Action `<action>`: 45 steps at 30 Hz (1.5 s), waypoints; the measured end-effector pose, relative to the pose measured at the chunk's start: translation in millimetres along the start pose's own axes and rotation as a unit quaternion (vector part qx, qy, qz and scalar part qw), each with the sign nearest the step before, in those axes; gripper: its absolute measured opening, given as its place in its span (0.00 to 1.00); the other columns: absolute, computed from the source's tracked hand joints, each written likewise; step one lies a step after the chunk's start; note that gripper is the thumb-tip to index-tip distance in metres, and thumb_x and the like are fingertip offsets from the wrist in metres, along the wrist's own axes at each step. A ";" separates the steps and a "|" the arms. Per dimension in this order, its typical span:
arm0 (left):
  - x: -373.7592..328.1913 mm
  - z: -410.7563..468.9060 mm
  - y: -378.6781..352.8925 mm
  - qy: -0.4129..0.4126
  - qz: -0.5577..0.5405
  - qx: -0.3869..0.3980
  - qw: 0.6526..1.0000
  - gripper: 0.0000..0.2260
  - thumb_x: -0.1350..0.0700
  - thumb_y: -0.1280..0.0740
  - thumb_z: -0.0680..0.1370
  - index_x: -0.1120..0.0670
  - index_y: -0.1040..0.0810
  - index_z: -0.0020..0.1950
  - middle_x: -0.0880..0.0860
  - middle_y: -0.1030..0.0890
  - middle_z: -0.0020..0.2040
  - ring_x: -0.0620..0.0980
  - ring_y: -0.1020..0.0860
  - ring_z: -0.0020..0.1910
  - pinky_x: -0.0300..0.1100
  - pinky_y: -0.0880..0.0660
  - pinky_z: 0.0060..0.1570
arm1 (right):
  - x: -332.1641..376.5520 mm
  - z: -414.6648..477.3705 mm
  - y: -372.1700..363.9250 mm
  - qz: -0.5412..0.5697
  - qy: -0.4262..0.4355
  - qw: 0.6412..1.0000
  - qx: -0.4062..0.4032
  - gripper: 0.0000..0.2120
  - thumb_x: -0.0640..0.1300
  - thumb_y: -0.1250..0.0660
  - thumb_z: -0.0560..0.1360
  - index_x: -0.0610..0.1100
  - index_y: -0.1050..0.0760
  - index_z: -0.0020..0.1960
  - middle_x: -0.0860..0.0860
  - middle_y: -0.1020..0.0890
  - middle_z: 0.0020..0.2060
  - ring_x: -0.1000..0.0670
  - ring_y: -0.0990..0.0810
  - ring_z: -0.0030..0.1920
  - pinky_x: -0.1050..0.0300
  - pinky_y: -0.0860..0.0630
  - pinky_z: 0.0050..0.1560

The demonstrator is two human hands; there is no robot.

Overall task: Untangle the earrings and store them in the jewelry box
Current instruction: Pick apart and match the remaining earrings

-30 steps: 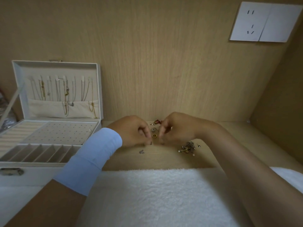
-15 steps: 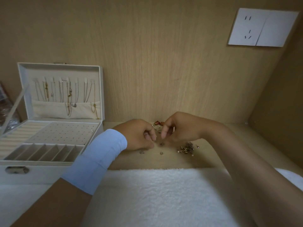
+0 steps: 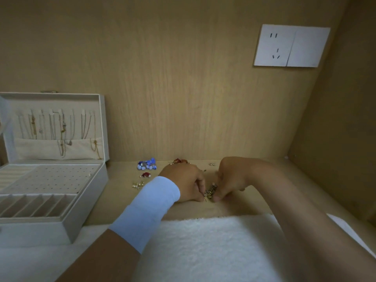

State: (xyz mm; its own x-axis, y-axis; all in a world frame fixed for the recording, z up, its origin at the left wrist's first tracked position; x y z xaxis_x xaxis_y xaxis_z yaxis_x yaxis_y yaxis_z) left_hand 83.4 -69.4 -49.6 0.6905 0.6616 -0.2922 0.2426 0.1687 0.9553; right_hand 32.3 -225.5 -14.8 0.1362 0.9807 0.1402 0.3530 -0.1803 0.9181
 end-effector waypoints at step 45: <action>-0.2 63.9 -7.2 0.016 -0.064 -0.043 0.997 0.06 0.53 0.28 0.70 0.42 0.16 0.43 0.37 0.17 0.39 0.37 0.21 0.43 0.40 0.23 0.50 | -56.6 47.0 -16.8 0.203 0.057 0.961 -0.176 0.04 0.44 0.20 0.68 0.49 0.14 0.40 0.58 0.16 0.32 0.63 0.22 0.35 0.67 0.27 0.39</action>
State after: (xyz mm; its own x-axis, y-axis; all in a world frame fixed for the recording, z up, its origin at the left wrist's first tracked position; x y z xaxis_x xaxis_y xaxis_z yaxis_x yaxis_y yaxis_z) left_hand 125.1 -117.4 -59.3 0.6355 0.6526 -0.4126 0.2678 0.3149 0.9106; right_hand 62.2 -281.5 -55.5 0.0863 0.8401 0.5355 -0.0462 -0.5336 0.8445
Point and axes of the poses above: each hand's wrist, its own z-axis towards the middle knuckle, its own y-axis out of the back of the hand, x = y × z, the point moved 1 cm from there along z, towards the middle knuckle
